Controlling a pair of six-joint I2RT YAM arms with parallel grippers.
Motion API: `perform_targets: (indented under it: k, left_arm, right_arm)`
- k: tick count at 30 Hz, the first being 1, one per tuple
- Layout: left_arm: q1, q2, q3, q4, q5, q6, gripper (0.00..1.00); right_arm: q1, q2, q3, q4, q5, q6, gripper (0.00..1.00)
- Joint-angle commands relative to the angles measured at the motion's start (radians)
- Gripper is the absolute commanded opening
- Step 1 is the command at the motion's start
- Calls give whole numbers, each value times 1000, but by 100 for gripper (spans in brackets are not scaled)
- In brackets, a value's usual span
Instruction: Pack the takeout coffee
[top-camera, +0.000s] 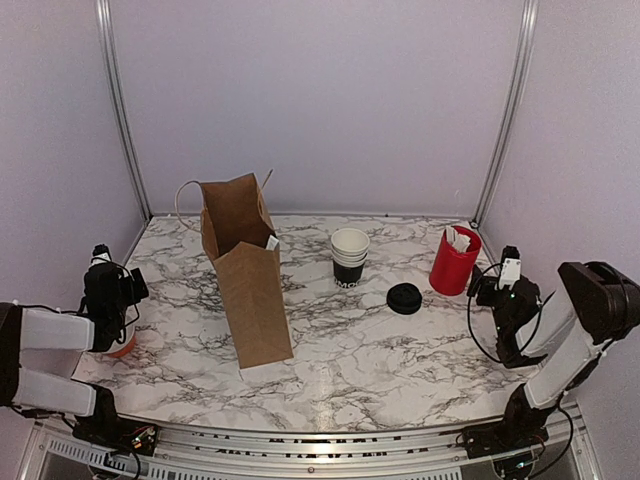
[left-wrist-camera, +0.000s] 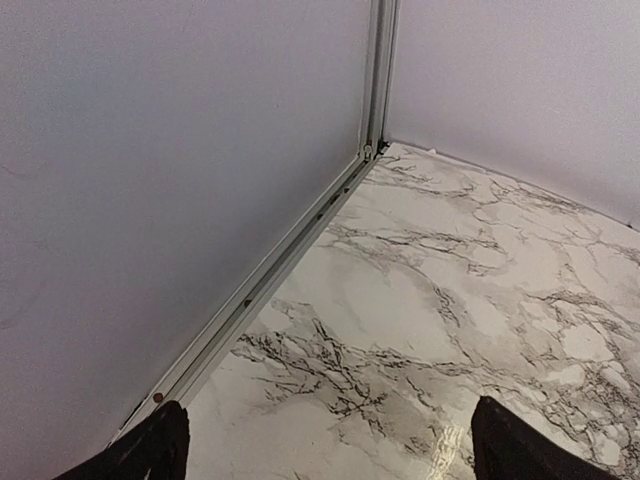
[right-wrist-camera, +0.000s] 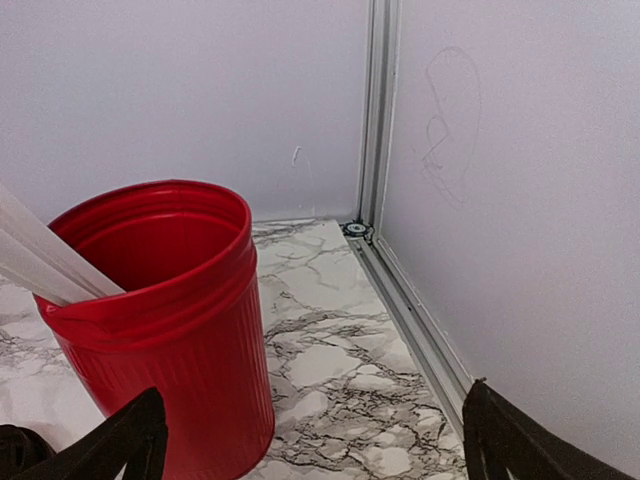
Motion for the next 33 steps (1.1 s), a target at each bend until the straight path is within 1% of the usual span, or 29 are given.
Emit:
perform_targets:
  k: [1,6,9,12,14,18,19,21,23,33]
  left_arm:
    - [5,54,-9,166,7,66,99]
    - [5,111,12,242,28,105,99]
    - [5,139,14,298,71,118,99]
    - [5,174,16,364,117,129,99]
    - [5,219,1,446,160,156,99]
    - [5,343,-67,709,212,191,99]
    - [5,324,-65,675,199,177,99]
    - [6,335,-48,658,190,178,99]
    - [6,332,-25,609,191,173,99]
    - [5,332,-26,608,191,174,99]
  right_arm:
    - [-9,9,4,93,-16,-18,100]
    - [6,6,30,37,9,-27,100]
    - [10,7,47,9,-25,-50,100]
    - [17,8,54,2,-21,-57,100]
    - [19,7,53,1,-20,-59,100]
    - [22,9,54,1,-18,-62,100]
    - [23,10,55,0,-18,-63,100]
    - [22,9,56,-1,-16,-64,100]
    - [24,9,55,-1,-17,-66,100]
    - [28,11,57,-4,-15,-69,100]
